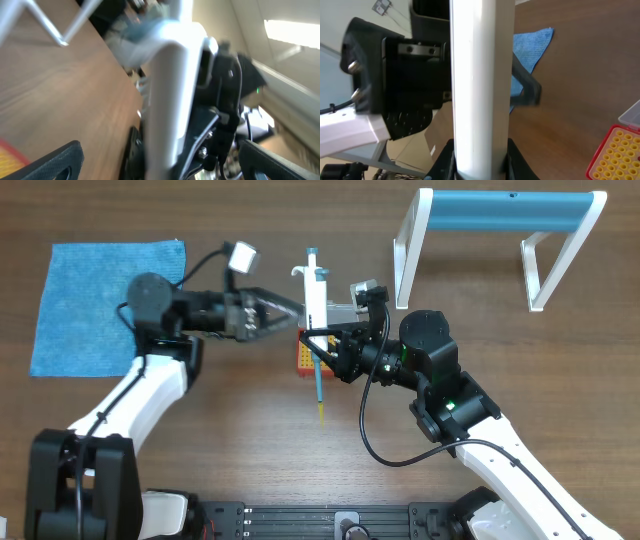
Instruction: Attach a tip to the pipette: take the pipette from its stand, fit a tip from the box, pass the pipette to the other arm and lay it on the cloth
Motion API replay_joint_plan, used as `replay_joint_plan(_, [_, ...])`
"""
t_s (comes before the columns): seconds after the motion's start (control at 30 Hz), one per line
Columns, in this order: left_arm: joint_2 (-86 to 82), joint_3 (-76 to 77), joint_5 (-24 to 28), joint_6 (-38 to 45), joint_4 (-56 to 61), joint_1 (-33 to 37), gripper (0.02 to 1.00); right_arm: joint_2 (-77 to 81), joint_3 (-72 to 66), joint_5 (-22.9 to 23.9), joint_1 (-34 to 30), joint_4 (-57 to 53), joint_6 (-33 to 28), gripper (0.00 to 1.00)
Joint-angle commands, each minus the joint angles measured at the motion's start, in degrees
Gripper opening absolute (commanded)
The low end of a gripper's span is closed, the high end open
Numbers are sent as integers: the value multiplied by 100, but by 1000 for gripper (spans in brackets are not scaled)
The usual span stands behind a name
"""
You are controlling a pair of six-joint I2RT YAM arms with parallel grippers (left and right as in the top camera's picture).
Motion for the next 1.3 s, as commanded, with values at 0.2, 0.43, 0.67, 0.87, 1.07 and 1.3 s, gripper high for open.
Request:
replay_joint_plan(0.2, [48,131,-474,120,573,-422,998,-20,28,-723,-35,68,494,80])
replay_joint_plan(0.43, [48,131,-680,273,570,-369,998,-20,28,-1187,-35,85,621,73])
replay_joint_plan(0.67, [48,131,-1038,264,494,-494,27,-20,28,-1408,-31,256,708,80])
replay_joint_plan(0.87, [55,129,-1340,271,262,-673,29,-20,28,-1408,-31,256,706,744])
replay_joint_plan(1.07, [55,129,-2170,887,-1700,-212,27,-20,26,-1425,-61,254,702,820])
replay_joint_plan(1.3, [55,142,-3556,2682,-4216,483,29,-20,26,-1665,-1187,-975,52,822])
